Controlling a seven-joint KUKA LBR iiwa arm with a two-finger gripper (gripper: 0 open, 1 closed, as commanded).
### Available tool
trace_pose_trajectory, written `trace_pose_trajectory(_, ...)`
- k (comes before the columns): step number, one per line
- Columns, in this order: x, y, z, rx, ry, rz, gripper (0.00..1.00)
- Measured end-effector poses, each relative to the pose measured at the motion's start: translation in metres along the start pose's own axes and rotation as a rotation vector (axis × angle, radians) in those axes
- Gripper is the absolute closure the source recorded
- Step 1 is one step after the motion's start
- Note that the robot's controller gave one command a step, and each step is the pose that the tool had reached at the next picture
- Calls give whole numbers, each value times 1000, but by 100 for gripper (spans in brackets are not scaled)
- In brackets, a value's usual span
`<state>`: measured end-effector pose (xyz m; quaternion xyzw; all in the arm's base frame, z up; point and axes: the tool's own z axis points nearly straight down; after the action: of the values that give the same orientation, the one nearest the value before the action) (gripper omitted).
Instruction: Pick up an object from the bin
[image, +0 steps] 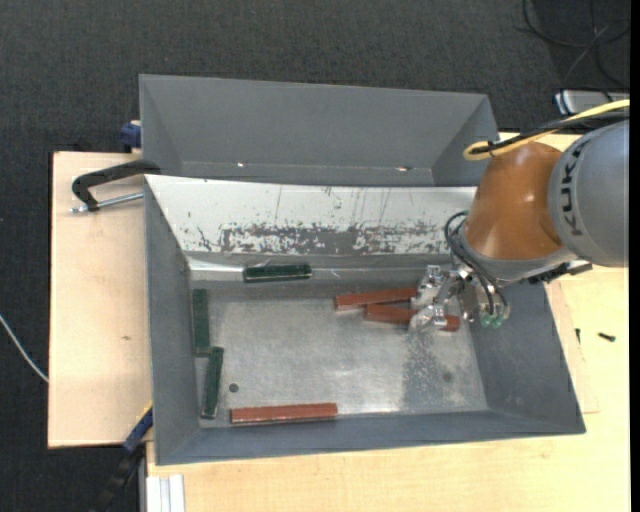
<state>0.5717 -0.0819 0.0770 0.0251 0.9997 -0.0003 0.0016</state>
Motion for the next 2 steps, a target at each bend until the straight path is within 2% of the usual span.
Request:
trace_pose_trajectory(1, 3, 1, -38, -1, 4, 2, 100)
trace_pose_trajectory(2, -3, 7, -98, -2, 2, 1, 100)
